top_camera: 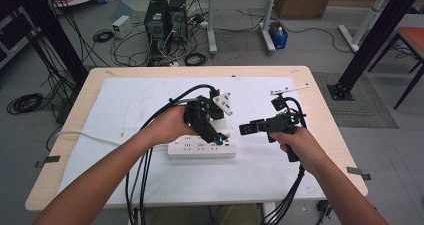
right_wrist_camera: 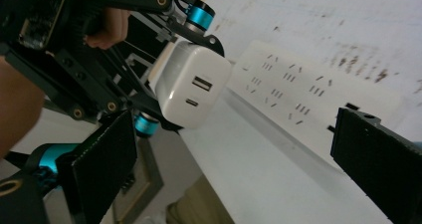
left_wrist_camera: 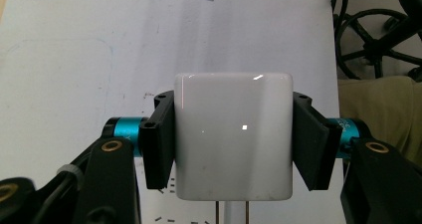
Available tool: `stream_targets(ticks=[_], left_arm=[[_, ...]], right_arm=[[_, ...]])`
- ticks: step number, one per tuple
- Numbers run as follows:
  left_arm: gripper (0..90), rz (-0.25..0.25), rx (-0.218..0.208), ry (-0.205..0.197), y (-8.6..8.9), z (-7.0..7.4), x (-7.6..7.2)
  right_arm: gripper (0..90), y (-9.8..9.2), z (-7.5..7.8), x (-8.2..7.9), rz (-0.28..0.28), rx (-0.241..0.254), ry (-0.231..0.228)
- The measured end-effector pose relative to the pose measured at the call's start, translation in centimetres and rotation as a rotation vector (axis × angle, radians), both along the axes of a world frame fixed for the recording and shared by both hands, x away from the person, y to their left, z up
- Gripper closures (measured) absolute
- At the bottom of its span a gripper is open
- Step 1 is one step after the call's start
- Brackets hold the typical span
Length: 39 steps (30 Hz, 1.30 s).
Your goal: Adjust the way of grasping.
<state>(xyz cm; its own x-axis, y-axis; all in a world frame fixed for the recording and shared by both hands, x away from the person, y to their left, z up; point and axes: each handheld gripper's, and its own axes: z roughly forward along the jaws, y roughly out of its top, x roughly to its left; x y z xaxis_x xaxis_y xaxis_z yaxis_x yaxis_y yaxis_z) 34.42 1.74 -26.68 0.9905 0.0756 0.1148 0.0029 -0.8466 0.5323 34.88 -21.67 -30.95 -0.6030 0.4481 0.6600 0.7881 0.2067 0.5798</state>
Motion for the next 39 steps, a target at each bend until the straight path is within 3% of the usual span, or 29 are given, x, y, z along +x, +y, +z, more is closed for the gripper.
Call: stream_targets(ticks=[7, 10, 22, 24, 27, 29, 35, 39], left_arm=[[42.5, -0.021, -0.006, -0.028, -1.0, -0.3, -0.3], [42.5, -0.030, -0.005, -0.037, -1.3, -0.3, -0.3], [42.5, -0.033, -0.028, -0.054, -1.8, -0.2, -0.3], [42.5, -0.035, -0.028, -0.060, -1.9, -0.2, -0.4], [42.5, -0.035, -0.030, -0.068, -1.9, -0.2, -0.4], [42.5, -0.038, -0.030, -0.078, -1.9, -0.2, -0.4], [42.5, -0.041, -0.029, -0.099, -1.9, -0.2, -0.6], [42.5, -0.043, -0.032, -0.108, -1.9, -0.2, -0.7]], right_arm=[[4.0, 1.1, -1.3, 0.4, -0.009, 0.091, 0.111], [4.1, 1.3, -1.6, 0.7, -0.012, 0.114, 0.138], [6.8, 2.3, -2.2, 1.2, -0.039, 0.133, 0.169], [15.4, 2.5, -2.3, 1.2, -0.030, 0.140, 0.162], [18.7, 2.5, -2.4, 1.2, -0.030, 0.166, 0.170], [26.9, 2.4, -2.5, 1.3, -0.028, 0.199, 0.173], [36.2, 2.5, -2.7, 1.5, -0.026, 0.259, 0.263], [42.0, 2.5, -2.8, 1.4, -0.023, 0.263, 0.300]])
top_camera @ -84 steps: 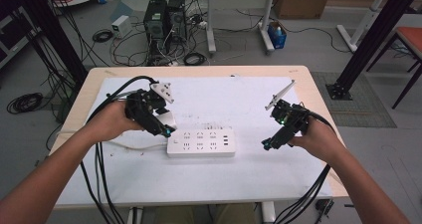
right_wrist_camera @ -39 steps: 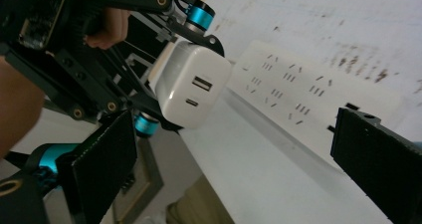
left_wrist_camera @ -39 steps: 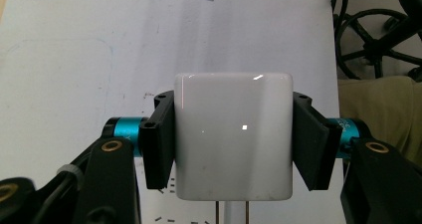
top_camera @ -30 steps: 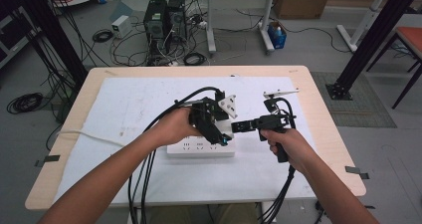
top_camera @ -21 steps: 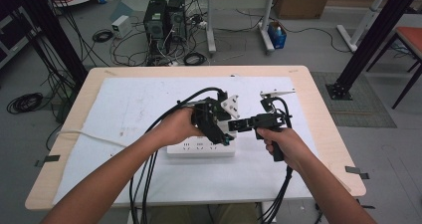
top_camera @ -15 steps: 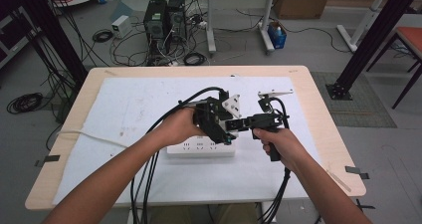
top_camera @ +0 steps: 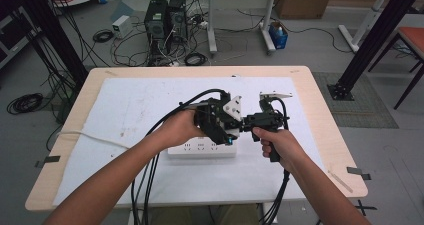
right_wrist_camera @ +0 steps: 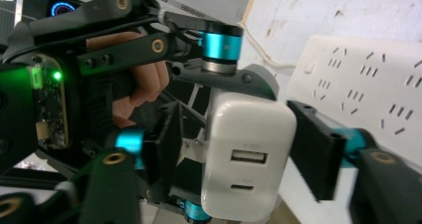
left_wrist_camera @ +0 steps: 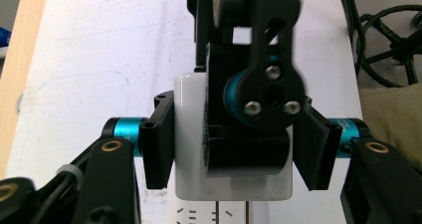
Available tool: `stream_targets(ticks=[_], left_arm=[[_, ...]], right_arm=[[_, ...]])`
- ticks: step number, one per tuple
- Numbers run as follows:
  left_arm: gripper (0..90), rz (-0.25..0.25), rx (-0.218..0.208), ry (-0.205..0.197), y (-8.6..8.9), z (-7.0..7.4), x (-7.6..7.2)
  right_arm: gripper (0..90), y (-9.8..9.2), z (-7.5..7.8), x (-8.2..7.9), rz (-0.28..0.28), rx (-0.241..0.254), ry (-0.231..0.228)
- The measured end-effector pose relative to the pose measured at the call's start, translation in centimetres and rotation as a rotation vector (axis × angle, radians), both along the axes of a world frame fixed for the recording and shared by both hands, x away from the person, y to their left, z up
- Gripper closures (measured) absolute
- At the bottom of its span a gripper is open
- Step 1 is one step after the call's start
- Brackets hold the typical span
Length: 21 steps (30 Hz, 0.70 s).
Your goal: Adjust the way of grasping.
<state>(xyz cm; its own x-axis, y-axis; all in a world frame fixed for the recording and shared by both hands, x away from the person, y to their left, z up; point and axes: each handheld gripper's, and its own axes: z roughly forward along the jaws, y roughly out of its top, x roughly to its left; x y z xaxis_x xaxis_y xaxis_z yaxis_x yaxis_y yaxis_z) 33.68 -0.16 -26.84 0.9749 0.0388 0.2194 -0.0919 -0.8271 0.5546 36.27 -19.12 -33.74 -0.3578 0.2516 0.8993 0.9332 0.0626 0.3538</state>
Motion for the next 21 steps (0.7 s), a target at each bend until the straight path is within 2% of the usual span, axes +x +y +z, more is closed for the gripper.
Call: stream_targets(ticks=[4, 7, 11, 13, 17, 18, 19, 20, 21], left_arm=[[42.5, -0.002, 0.000, -0.007, -0.03, 0.04, -0.07], [42.5, -0.002, 0.003, -0.010, -0.07, 0.02, -0.12], [42.5, -0.001, 0.001, -0.024, -0.08, 0.04, -0.15], [42.5, 0.002, 0.014, -0.036, -0.18, -0.13, -0.18], [42.4, 0.015, 0.024, -0.051, -0.29, -0.26, -0.21], [42.2, 0.023, 0.022, -0.043, -0.31, -0.27, -0.18], [38.5, 0.038, 0.021, -0.027, -0.33, -0.29, -0.13], [29.1, 0.062, 0.033, -0.025, -0.28, -0.29, -0.09], [24.9, 0.067, 0.036, -0.023, -0.14, -0.28, -0.11]], right_arm=[[44.2, 0.04, -0.18, 0.01, -0.002, 0.006, 0.022], [49.9, -0.02, -0.29, 0.01, -0.013, 0.011, 0.041], [57.1, 0.02, -0.52, 0.00, -0.009, 0.024, 0.046], [60.2, 0.02, -0.66, 0.00, -0.012, 0.033, 0.043], [61.8, 0.04, -0.82, -0.05, -0.037, 0.030, 0.052], [62.1, 0.03, -0.75, -0.10, -0.048, 0.019, 0.040], [62.1, 0.03, -0.73, -0.13, -0.054, 0.011, 0.029], [62.1, -0.05, -0.75, -0.15, -0.068, -0.004, 0.028], [62.1, -0.30, -0.82, -0.11, -0.080, -0.022, 0.020]])
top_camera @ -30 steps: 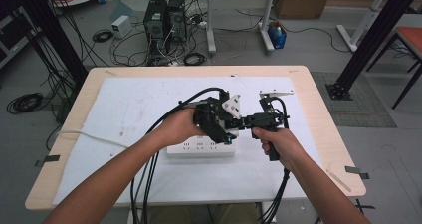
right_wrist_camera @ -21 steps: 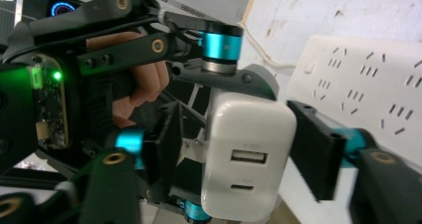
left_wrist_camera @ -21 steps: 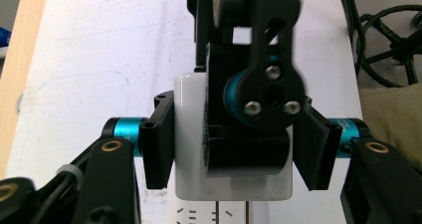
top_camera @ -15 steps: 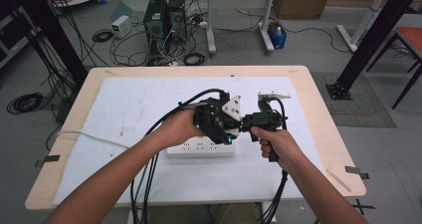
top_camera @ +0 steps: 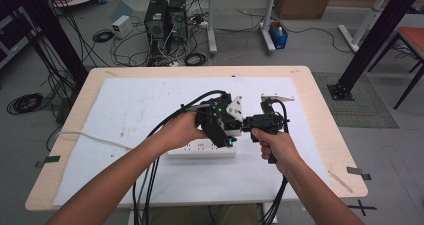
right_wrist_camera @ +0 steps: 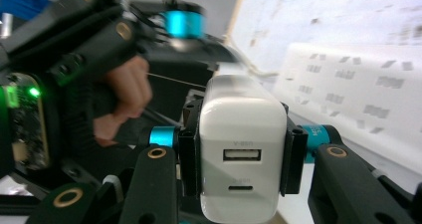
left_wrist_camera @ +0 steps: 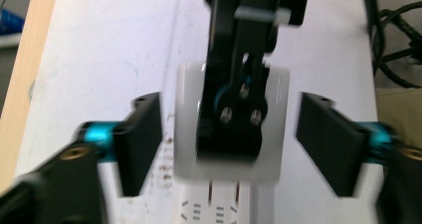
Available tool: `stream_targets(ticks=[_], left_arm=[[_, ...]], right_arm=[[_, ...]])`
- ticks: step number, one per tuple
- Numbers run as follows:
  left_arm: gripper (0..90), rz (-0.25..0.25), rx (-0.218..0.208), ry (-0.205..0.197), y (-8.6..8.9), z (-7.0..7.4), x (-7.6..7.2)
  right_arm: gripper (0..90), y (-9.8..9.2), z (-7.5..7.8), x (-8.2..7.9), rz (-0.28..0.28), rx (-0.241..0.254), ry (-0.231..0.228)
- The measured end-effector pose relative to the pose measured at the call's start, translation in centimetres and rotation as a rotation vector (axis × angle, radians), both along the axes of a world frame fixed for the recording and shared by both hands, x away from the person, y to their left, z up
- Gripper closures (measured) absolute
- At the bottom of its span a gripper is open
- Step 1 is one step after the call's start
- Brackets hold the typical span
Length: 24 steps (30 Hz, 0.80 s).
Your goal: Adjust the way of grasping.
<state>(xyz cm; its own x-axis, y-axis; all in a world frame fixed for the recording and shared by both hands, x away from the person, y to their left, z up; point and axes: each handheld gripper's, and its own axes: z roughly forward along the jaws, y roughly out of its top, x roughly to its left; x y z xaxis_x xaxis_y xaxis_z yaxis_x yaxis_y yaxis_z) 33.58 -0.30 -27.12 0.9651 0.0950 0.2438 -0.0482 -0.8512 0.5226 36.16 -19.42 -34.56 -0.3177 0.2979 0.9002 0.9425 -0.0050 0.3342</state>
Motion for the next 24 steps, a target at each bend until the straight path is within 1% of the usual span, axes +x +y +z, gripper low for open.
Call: stream_targets(ticks=[1, 2, 4, 5, 7, 8, 9, 11, 12, 14, 15, 16, 17, 18, 21, 22, 24], left_arm=[[24.9, -0.005, 0.002, 0.006, 0.3, 0.0, 0.0], [24.8, 0.003, 0.004, 0.014, 0.8, 0.1, 0.1], [24.6, 0.024, -0.003, 0.038, 1.7, 0.2, 0.3], [23.8, 0.046, -0.005, 0.059, 2.5, 0.2, 0.5], [22.5, 0.076, 0.002, 0.074, 3.8, 0.1, 0.9], [22.5, 0.102, 0.003, 0.097, 4.8, 0.0, 1.3], [22.5, 0.119, 0.007, 0.119, 5.5, 0.0, 1.5], [22.1, 0.155, 0.030, 0.152, 6.8, -0.2, 2.0], [21.0, 0.167, 0.052, 0.167, 7.7, -0.3, 2.2], [20.1, 0.184, 0.071, 0.192, 9.0, -0.4, 2.4], [20.1, 0.195, 0.081, 0.218, 10.0, -0.6, 2.6], [20.1, 0.204, 0.085, 0.242, 10.7, -0.7, 2.8], [20.1, 0.208, 0.094, 0.264, 11.3, -0.9, 2.9], [20.1, 0.221, 0.111, 0.281, 12.2, -1.0, 3.1], [20.1, 0.249, 0.147, 0.280, 13.9, -1.4, 3.3], [20.1, 0.263, 0.162, 0.286, 14.7, -1.5, 3.5], [20.2, 0.284, 0.184, 0.296, 15.8, -1.8, 3.5]], right_arm=[[62.1, -0.2, 0.0, 0.0, -0.006, -0.012, -0.006], [62.1, -0.5, 0.0, 0.0, -0.018, -0.031, -0.022], [62.1, -1.3, 0.2, 0.0, -0.037, -0.086, -0.065], [62.0, -1.6, 0.3, -0.1, -0.046, -0.121, -0.090], [62.0, -2.6, 0.6, 0.0, -0.071, -0.196, -0.125], [62.0, -2.9, 0.8, -0.1, -0.078, -0.230, -0.143], [62.0, -3.3, 1.0, 0.0, -0.082, -0.281, -0.170], [62.0, -4.0, 1.2, 0.0, -0.086, -0.322, -0.189], [62.0, -4.2, 1.4, 0.1, -0.082, -0.334, -0.196], [62.0, -4.6, 2.0, 0.1, -0.055, -0.431, -0.242], [62.0, -4.6, 2.3, 0.1, -0.047, -0.475, -0.258], [62.0, -4.8, 2.6, 0.2, -0.027, -0.527, -0.273], [62.0, -4.9, 2.9, 0.2, -0.018, -0.561, -0.290], [62.0, -5.0, 3.1, 0.3, -0.010, -0.581, -0.297], [62.0, -5.3, 4.0, 0.5, 0.037, -0.659, -0.335], [62.0, -5.4, 4.1, 0.6, 0.053, -0.677, -0.351], [62.0, -5.4, 4.7, 0.6, 0.096, -0.730, -0.384]])
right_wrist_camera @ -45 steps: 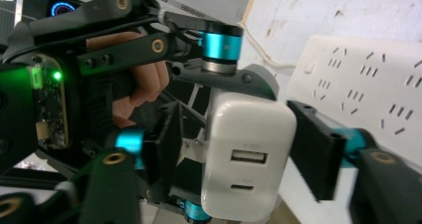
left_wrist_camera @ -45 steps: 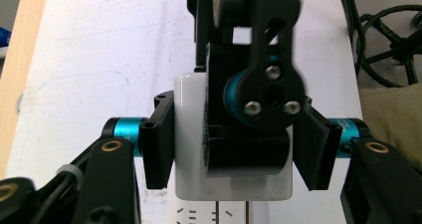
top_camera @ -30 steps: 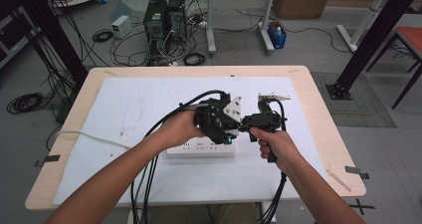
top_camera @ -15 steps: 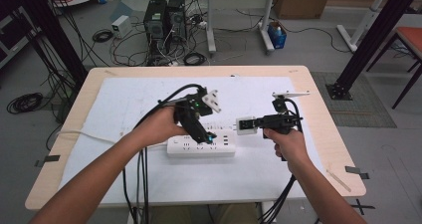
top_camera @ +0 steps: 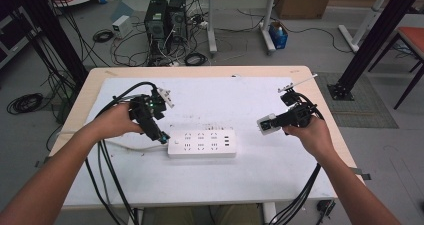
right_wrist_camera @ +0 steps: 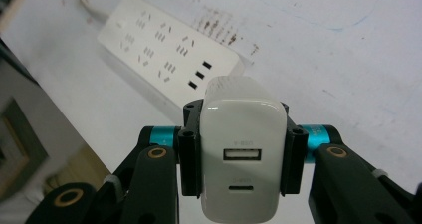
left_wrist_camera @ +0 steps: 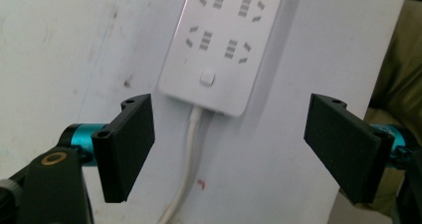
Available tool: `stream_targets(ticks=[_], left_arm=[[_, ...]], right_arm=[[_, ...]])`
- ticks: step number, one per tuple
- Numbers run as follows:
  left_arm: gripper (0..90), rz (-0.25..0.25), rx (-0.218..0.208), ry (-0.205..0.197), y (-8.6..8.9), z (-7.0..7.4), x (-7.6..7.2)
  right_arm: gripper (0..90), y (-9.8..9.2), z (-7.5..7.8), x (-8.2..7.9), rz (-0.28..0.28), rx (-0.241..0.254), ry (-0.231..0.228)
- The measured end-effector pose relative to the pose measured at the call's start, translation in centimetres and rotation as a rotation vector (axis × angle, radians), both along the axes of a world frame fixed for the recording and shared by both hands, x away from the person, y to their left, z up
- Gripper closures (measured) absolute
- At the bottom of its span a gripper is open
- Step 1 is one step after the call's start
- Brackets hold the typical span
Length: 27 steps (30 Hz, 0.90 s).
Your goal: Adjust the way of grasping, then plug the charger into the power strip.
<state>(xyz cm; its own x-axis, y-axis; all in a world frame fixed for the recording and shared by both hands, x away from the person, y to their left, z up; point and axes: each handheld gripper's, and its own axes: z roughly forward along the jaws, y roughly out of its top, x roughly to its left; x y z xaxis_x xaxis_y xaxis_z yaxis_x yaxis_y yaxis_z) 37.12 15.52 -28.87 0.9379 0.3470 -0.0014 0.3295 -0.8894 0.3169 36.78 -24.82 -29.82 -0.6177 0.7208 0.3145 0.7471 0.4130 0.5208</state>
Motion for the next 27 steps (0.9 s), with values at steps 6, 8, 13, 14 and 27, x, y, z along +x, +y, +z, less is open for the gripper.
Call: stream_targets(ticks=[6, 8, 13, 14, 27], left_arm=[[20.1, 0.031, 0.055, 0.005, 2.3, -0.3, -0.3], [20.2, 0.027, 0.070, 0.009, 2.8, -0.4, -0.6], [20.2, 0.014, 0.081, 0.006, 3.9, -0.1, -1.1], [20.2, 0.012, 0.079, 0.003, 4.0, -0.1, -1.2], [20.2, 0.052, 0.069, -0.002, 5.4, 0.7, -1.6]], right_arm=[[62.0, 0.8, 1.6, -0.3, 0.084, -0.118, -0.039], [62.0, 1.2, 2.0, -0.5, 0.108, -0.167, -0.060], [62.0, 1.8, 2.6, -0.5, 0.151, -0.232, -0.086], [62.0, 1.9, 2.6, -0.4, 0.163, -0.252, -0.089], [61.9, 3.1, 2.8, -0.5, 0.213, -0.257, -0.087]])
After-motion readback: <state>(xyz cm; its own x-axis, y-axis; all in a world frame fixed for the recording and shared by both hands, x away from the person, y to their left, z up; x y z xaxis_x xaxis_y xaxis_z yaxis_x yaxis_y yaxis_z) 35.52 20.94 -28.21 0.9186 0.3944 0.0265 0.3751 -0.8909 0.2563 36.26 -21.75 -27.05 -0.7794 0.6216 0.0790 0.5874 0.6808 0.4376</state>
